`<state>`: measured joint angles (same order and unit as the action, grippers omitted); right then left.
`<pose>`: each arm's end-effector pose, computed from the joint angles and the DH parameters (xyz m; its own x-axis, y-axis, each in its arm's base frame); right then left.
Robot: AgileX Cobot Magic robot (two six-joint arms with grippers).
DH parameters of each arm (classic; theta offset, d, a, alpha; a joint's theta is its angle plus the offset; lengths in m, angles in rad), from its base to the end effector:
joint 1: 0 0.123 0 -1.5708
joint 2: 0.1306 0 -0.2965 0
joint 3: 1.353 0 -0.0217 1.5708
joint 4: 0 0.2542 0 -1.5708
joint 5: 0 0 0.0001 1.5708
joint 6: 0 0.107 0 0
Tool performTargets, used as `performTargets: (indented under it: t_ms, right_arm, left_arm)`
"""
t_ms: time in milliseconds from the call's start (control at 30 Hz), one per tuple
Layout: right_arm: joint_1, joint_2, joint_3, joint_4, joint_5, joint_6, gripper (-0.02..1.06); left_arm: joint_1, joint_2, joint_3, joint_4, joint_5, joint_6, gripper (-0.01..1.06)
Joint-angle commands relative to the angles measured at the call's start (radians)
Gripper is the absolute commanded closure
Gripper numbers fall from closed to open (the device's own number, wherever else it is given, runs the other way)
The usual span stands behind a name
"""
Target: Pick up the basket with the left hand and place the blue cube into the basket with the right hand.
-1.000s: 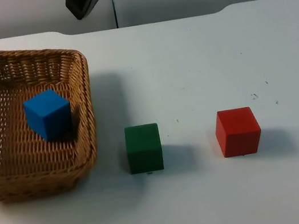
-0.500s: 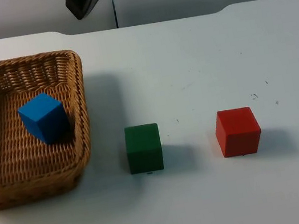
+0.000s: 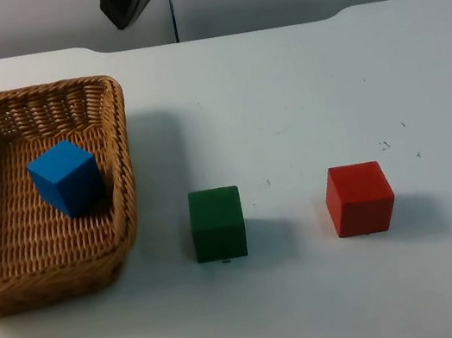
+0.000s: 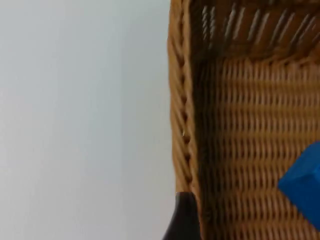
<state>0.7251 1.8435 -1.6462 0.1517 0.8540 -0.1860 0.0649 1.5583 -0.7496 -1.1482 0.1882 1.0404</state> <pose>0.3156 0.2959 0.3023 -0.5494 -0.6007 -0.5807 -0.7578 0.6510 0.0436 0.3141 0.0020 0.1902 -0.7173 -0.1463 -0.6812 -0.0177 0.9812 -0.1921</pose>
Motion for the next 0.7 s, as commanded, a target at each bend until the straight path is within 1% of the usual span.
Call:
performTargets:
  t_ms: [0, 133, 167, 267, 333, 367, 400, 433, 467, 500, 533, 567, 600, 633, 667]
  right_arm:
    - [0.004, -0.009, -0.009, -0.001, -0.012, -0.008, 0.27]
    - [0.004, -0.015, -0.009, -0.001, -0.017, -0.03, 0.27]
    - [0.004, -0.015, -0.009, -0.001, -0.017, -0.03, 0.27]
    - [0.004, -0.036, -0.009, -0.003, -0.017, -0.03, 0.27]
    - [0.004, -0.055, -0.009, -0.003, -0.017, -0.034, 0.27]
    - [0.004, -0.055, -0.009, -0.003, -0.017, -0.034, 0.27]
    - [0.004, -0.066, -0.009, -0.003, -0.017, -0.034, 0.27]
    - [0.004, -0.085, 0.002, -0.004, -0.02, -0.04, 0.27]
    - [0.004, -0.11, 0.03, 0.002, -0.045, -0.053, 0.27]
    - [0.004, -0.11, 0.03, 0.002, -0.045, -0.053, 0.27]
    - [0.01, -0.137, 0.073, 0.005, -0.084, -0.055, 0.27]
    - [0.017, -0.192, 0.149, -0.004, -0.154, -0.057, 0.27]
    - [0.024, -0.225, 0.202, -0.008, -0.199, -0.057, 0.27]
    - [0.032, -0.264, 0.28, -0.008, -0.259, -0.057, 0.27]
    - [0.037, -0.295, 0.334, -0.008, -0.297, -0.057, 0.27]
  left_arm:
    - [0.001, -0.094, -0.006, -0.001, 0.017, -0.004, 0.38]
    - [0.001, -0.285, -0.006, -0.001, 0.088, -0.026, 0.38]
    - [0.001, -0.285, -0.006, -0.001, 0.088, -0.026, 0.38]
    - [0.001, -0.434, -0.006, 0.015, 0.155, -0.027, 0.38]
    - [0.001, -0.525, -0.006, 0.051, 0.204, -0.03, 0.38]
    - [0.001, -0.525, -0.006, 0.051, 0.204, -0.03, 0.38]
    - [0.001, -0.571, -0.006, 0.077, 0.233, -0.042, 0.38]
    - [0.001, -0.614, -0.006, 0.12, 0.26, -0.079, 0.38]
    - [0.001, -0.654, -0.006, 0.176, 0.283, -0.132, 0.38]
    - [0.001, -0.654, -0.006, 0.176, 0.283, -0.132, 0.38]
    - [0.001, -0.702, -0.006, 0.265, 0.326, -0.214, 0.38]
    - [0.001, -0.734, -0.006, 0.335, 0.355, -0.277, 0.38]
    - [0.001, -0.762, -0.006, 0.399, 0.38, -0.333, 0.38]
    - [0.001, -0.783, -0.006, 0.444, 0.409, -0.374, 0.38]
    - [0.001, -0.808, -0.006, 0.483, 0.436, -0.418, 0.38]
